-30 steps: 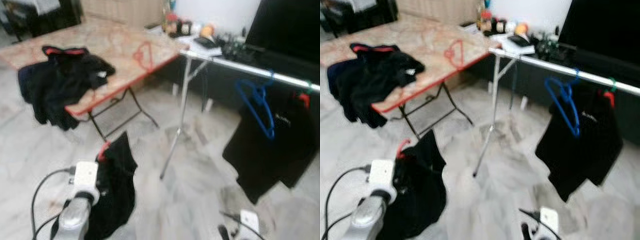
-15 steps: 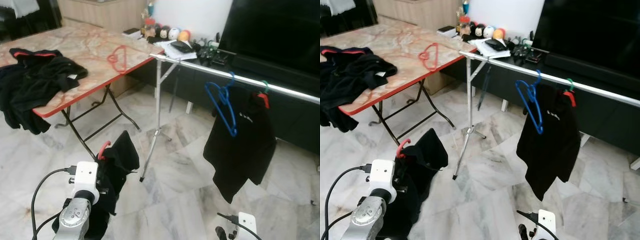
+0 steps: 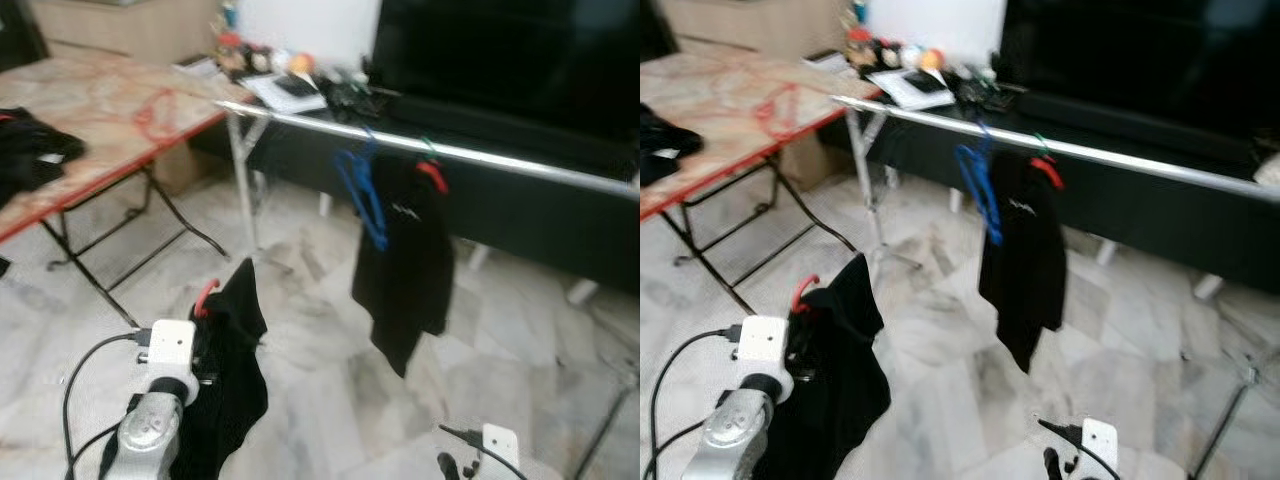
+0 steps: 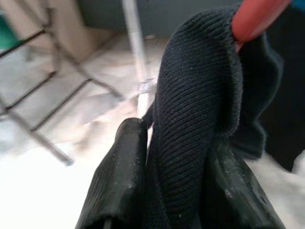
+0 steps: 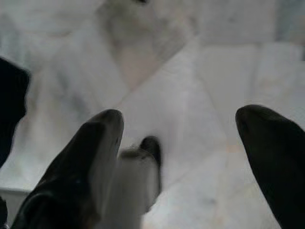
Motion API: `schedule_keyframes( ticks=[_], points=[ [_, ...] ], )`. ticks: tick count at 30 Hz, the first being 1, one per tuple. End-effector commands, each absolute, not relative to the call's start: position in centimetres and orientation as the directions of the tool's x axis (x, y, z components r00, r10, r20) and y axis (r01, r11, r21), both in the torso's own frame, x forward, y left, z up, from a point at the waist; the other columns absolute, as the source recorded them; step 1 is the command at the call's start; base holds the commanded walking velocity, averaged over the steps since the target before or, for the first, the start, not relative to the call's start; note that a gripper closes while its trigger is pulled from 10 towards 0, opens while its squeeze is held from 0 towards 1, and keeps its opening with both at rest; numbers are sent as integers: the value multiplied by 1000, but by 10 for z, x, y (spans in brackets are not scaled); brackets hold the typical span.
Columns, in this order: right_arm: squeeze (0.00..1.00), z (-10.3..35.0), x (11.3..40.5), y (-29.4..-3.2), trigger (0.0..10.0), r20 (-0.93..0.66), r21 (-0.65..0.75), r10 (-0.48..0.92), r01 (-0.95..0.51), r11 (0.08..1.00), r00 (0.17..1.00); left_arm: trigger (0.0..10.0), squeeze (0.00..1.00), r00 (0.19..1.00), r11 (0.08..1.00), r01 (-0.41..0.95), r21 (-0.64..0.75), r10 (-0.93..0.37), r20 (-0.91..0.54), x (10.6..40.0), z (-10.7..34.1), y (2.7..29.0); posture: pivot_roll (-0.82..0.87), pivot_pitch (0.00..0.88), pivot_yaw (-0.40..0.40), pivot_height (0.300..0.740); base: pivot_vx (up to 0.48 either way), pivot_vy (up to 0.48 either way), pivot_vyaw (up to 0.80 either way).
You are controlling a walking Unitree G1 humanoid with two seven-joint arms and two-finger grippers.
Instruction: Hang hanger
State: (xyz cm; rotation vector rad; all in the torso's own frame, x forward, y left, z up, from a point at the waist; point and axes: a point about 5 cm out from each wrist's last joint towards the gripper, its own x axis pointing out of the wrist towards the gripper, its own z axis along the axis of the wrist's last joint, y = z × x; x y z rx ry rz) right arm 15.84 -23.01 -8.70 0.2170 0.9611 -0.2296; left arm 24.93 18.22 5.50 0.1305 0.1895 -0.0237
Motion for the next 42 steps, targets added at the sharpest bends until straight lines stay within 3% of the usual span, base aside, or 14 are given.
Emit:
schedule_keyframes(
  ticks=[1,42],
  points=[
    [0,-85,165,-226,10000,-817,91,-92,284,954,569,10000,0,989,988,18,151,5,-149,252,65,190,87,0,-26,716,0,-307,0],
    [0,-85,165,-229,10000,-818,76,-97,272,959,567,10000,0,989,989,29,147,-7,-150,250,63,184,85,0,-39,716,0,-305,0]
  ],
)
